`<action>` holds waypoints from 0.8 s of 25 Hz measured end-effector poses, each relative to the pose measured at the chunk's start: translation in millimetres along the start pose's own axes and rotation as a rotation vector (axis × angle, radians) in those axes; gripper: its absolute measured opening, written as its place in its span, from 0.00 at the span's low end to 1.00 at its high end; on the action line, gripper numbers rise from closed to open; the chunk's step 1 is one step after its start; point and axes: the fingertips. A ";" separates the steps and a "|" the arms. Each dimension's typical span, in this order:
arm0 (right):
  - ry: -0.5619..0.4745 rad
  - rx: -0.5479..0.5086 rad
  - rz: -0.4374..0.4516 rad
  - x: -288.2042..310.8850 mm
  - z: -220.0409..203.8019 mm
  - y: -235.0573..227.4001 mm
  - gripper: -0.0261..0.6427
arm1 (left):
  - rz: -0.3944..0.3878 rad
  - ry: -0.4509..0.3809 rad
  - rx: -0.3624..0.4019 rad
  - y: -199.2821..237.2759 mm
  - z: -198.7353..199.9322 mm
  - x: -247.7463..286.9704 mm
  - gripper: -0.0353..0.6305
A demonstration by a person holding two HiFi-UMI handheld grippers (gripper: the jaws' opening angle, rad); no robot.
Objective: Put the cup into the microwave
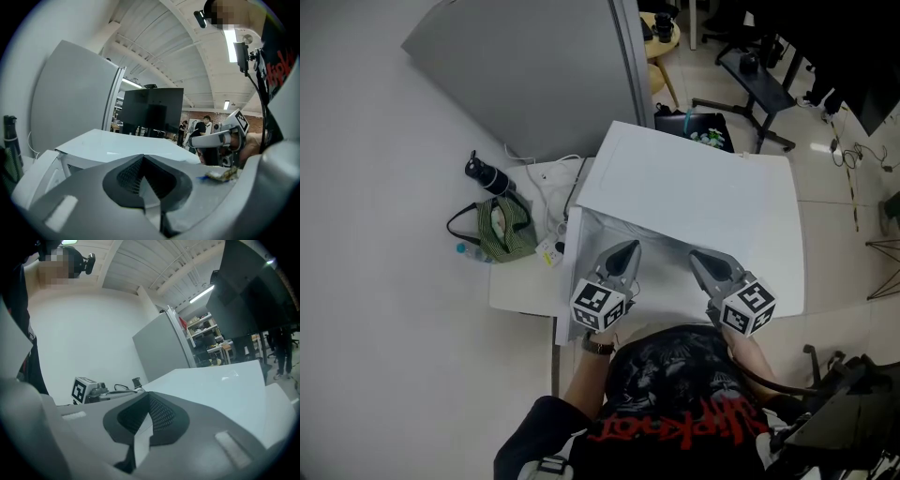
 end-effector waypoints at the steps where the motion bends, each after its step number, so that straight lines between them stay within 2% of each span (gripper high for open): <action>1: 0.000 -0.001 -0.002 -0.1 0.2 -1.1 0.04 | -0.004 -0.003 0.000 -1.8 0.8 0.1 0.06; 8: -0.001 -0.041 0.017 -2.9 5.1 5.2 0.04 | -0.031 0.060 -0.003 -16.5 -9.6 5.3 0.06; 13: 0.001 -0.086 0.042 -2.7 5.6 13.2 0.04 | -0.022 0.108 0.030 -30.3 -11.5 6.5 0.06; 17: -0.002 -0.093 0.064 -1.9 4.9 19.6 0.04 | -0.033 0.106 0.031 -42.8 -12.3 5.8 0.06; 20: -0.007 -0.093 0.069 -3.3 7.4 21.1 0.04 | -0.039 0.068 0.019 -47.6 0.6 5.7 0.06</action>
Point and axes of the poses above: the fingertips, and each gripper's own axes: x forward along the fingers, y to its left, z out of its top, and after that the axes turned 15 degrees about -z, right-handed
